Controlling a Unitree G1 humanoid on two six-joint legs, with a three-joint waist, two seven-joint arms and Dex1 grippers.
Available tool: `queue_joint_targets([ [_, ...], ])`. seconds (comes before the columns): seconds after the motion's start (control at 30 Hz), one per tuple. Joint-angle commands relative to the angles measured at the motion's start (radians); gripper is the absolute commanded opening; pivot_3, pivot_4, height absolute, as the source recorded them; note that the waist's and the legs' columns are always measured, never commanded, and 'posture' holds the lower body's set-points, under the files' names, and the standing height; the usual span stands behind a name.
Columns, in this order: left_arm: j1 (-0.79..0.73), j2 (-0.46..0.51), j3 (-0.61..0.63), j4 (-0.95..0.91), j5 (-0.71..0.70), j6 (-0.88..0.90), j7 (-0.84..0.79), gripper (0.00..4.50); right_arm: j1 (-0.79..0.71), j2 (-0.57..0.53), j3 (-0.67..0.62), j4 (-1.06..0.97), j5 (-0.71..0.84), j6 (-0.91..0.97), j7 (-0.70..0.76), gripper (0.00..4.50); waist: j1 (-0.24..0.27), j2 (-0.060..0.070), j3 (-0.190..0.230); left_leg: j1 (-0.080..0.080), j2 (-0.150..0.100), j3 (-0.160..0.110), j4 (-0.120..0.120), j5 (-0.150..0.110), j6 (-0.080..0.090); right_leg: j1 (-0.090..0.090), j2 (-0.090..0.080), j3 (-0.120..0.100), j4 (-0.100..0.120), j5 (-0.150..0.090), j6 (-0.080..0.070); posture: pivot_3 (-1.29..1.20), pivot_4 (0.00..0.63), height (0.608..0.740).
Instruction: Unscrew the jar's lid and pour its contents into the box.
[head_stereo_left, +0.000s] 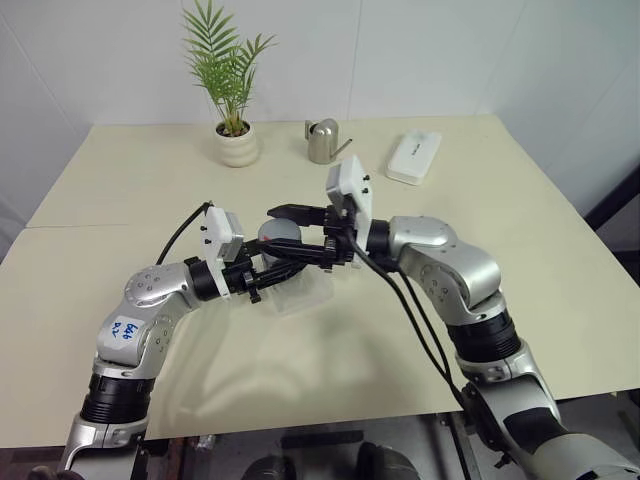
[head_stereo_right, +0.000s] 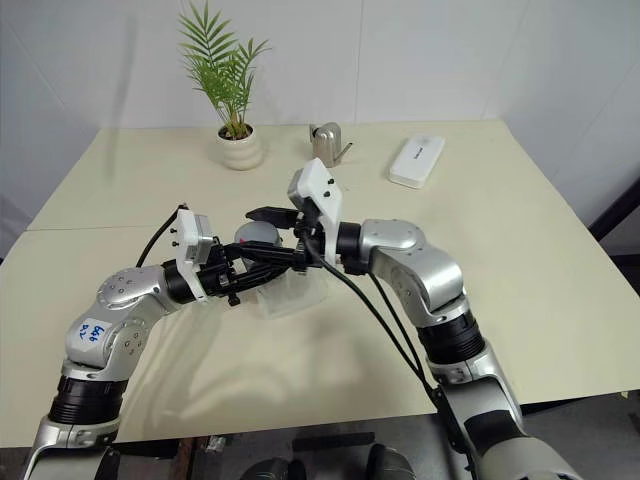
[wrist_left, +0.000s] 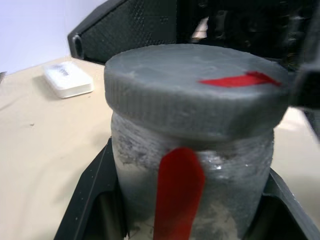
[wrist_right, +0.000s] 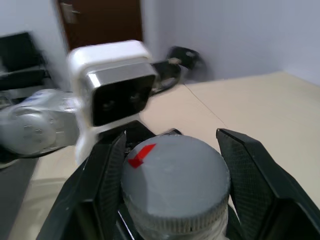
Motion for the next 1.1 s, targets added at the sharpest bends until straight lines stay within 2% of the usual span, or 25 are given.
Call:
queue_joint_targets([
  [0.03, -0.074, 0.034, 0.02, 0.008, -0.076, 0.001, -0.121, 1.97, -0.062, -0.088, 0.016, 0.017, 0.059, -0.012, 0.27, 2.54, -0.001, 0.0, 0.0, -0.001, 0.0, 0.0, 0.0, 0.0, 0.0, -0.001, 0.0, 0.0, 0.0, 0.0, 0.0, 0.0, 0.15, 0.74],
  [0.13, -0.122, 0.02, 0.008, 0.04, -0.096, -0.005, -0.177, 1.97, -0.143, -0.124, 0.035, 0.074, 0.07, -0.015, 0.413, 2.54, -0.003, 0.0, 0.0, 0.0, 0.001, 0.0, 0.0, 0.0, 0.0, -0.001, 0.001, 0.0, 0.0, 0.0, 0.0, 0.0, 0.15, 0.74],
  [0.37, -0.127, -0.016, -0.012, 0.029, -0.087, -0.026, -0.213, 1.97, -0.226, -0.126, 0.036, 0.169, 0.041, -0.058, 0.525, 2.54, -0.003, 0.0, 0.0, 0.0, 0.003, 0.002, 0.001, 0.0, -0.001, -0.001, 0.002, 0.0, 0.001, 0.0, 0.0, 0.0, 0.15, 0.74],
  [0.5, -0.11, -0.015, 0.007, 0.021, -0.087, -0.029, -0.193, 1.97, -0.229, -0.121, 0.017, 0.192, 0.035, -0.062, 0.499, 2.54, -0.002, 0.0, 0.0, 0.0, 0.003, 0.002, 0.001, 0.0, -0.001, -0.001, 0.002, 0.0, 0.001, 0.0, -0.001, 0.0, 0.15, 0.74],
  [0.7, -0.089, 0.019, 0.046, 0.035, -0.07, -0.026, -0.169, 1.97, -0.235, -0.109, -0.049, 0.221, 0.048, -0.059, 0.415, 4.47, -0.002, 0.0, 0.0, 0.0, 0.003, 0.001, 0.001, 0.0, -0.001, -0.001, 0.002, 0.0, 0.001, 0.0, -0.001, 0.0, 0.15, 0.74],
  [0.87, -0.07, 0.033, 0.057, 0.043, -0.048, -0.025, -0.142, 1.97, -0.216, -0.114, -0.073, 0.195, 0.03, -0.071, 0.365, 4.47, -0.002, 0.0, 0.0, 0.0, 0.003, 0.001, 0.001, 0.0, -0.001, -0.001, 0.002, 0.0, 0.001, 0.0, -0.001, 0.0, 0.15, 0.74],
  [1.1, -0.078, 0.007, 0.042, 0.036, -0.054, -0.001, -0.086, 1.97, -0.147, -0.033, -0.037, 0.066, -0.005, -0.032, 0.175, 4.47, -0.002, 0.0, 0.0, 0.0, 0.003, 0.001, 0.001, 0.0, -0.001, -0.001, 0.002, 0.0, 0.001, 0.0, -0.001, 0.0, 0.15, 0.74],
])
